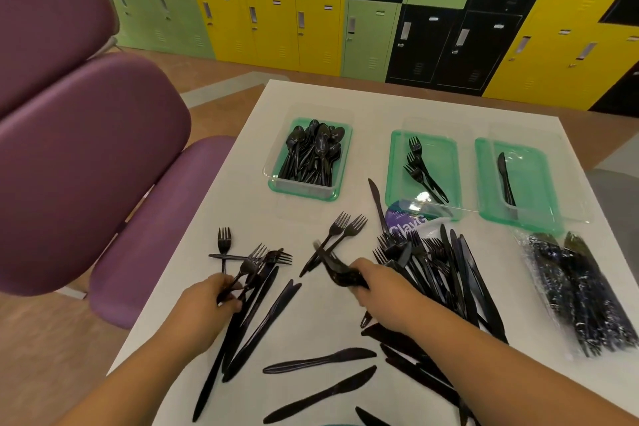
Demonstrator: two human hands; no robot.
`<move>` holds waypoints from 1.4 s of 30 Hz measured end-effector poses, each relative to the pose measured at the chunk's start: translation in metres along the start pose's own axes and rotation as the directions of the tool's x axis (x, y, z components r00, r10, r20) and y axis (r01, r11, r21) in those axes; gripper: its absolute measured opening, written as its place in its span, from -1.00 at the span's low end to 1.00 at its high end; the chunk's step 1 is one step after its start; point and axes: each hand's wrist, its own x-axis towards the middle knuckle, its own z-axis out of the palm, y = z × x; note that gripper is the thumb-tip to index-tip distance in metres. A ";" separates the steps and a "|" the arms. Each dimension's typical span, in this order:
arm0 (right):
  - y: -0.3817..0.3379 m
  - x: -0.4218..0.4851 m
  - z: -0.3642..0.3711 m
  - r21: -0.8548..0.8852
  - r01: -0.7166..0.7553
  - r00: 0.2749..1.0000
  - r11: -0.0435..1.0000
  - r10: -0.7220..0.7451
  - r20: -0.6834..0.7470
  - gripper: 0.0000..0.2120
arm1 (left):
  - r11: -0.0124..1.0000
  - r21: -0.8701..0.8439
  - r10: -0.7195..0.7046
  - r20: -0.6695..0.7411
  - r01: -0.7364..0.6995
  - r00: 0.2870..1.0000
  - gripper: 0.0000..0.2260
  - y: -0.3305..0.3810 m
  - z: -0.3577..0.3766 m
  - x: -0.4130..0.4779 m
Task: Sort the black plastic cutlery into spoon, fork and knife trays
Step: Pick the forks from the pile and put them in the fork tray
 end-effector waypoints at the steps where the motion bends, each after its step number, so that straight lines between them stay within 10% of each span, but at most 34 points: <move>1: 0.001 0.003 -0.001 0.002 -0.009 0.999 1.000 0.009 -0.036 -0.76 | 0.999 -0.029 0.025 0.003 -0.025 1.000 -0.76 0.003 0.000 0.004; 11: -0.018 0.050 0.007 0.219 -0.155 0.922 0.963 0.220 -0.318 -0.78 | 0.930 0.357 0.136 -0.107 -0.089 0.985 -0.80 0.033 -0.007 0.066; 19: -0.036 0.080 0.034 0.658 -0.299 0.712 0.692 0.620 -0.329 -0.55 | 0.920 0.372 0.164 -0.074 -0.126 0.984 -0.83 0.039 0.006 0.077; 28: -0.033 0.090 0.023 0.477 -0.429 0.767 0.767 0.589 -0.255 -0.75 | 0.967 0.256 0.046 -0.134 -0.011 0.990 -0.69 0.038 0.005 0.086; 37: -0.020 0.039 -0.008 0.539 -0.213 0.893 0.815 0.386 -0.230 -0.89 | 0.872 0.481 0.084 0.041 -0.094 0.996 -0.81 0.044 0.013 0.103; 42: 0.002 0.045 -0.096 0.599 -0.110 0.830 0.793 0.404 -0.384 -0.90 | 0.859 0.503 0.090 0.037 -0.096 0.995 -0.86 0.048 0.010 0.100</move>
